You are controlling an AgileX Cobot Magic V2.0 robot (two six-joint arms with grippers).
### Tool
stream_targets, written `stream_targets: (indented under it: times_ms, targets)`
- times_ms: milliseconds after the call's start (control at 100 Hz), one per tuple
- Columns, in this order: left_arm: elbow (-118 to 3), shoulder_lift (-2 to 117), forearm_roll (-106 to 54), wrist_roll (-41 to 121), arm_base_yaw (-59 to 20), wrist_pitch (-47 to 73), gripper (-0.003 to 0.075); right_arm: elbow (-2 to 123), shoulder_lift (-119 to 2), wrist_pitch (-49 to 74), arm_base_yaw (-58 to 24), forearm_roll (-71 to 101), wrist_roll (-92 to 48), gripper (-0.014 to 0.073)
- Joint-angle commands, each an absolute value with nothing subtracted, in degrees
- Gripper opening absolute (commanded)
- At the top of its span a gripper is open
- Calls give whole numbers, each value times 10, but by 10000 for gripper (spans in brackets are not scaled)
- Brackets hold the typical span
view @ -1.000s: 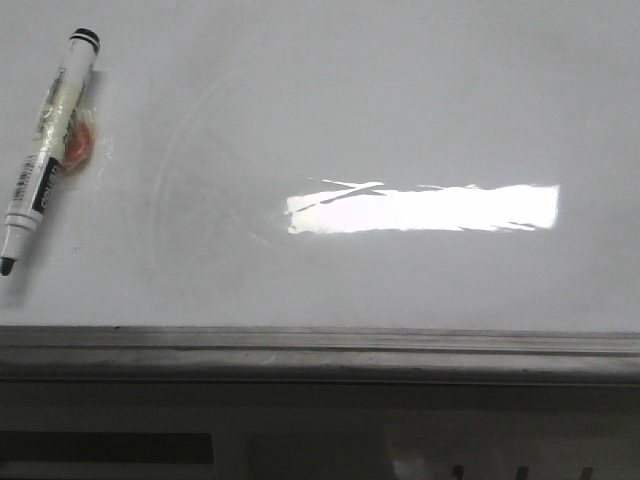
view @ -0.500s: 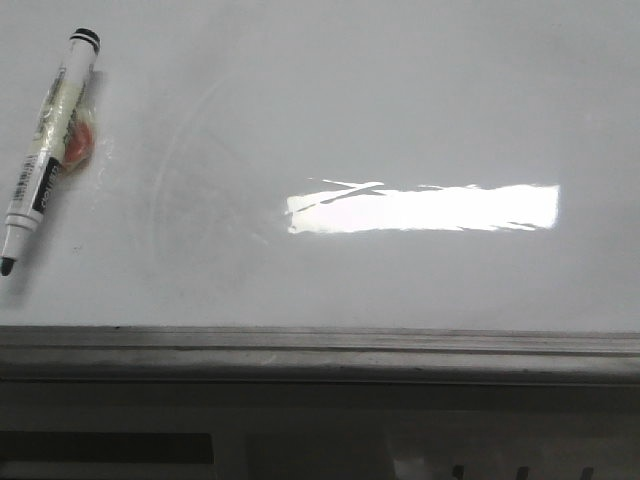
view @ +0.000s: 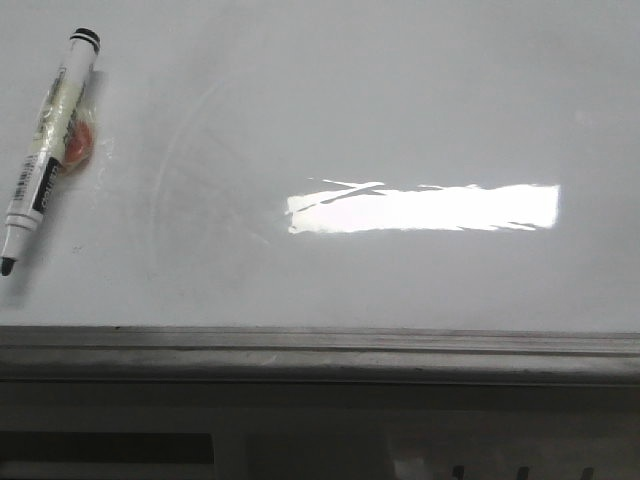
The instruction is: Write number 6 on whiteboard
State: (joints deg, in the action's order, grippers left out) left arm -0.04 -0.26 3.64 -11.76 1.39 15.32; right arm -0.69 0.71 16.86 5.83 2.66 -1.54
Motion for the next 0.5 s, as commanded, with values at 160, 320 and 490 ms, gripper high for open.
stream_targets:
  times_ms: [160,320,490]
  targets:
    - [14,-20,40,-118,14,104,-20,-15,16,87,60,20,-15,-65]
    - [14,-19,41,-118,14,113,-20,-15,15,95,60,20,-15,-65]
    - [14,-19,48,-118,14,112,-20,-15,15,94,60,21,-15,-65]
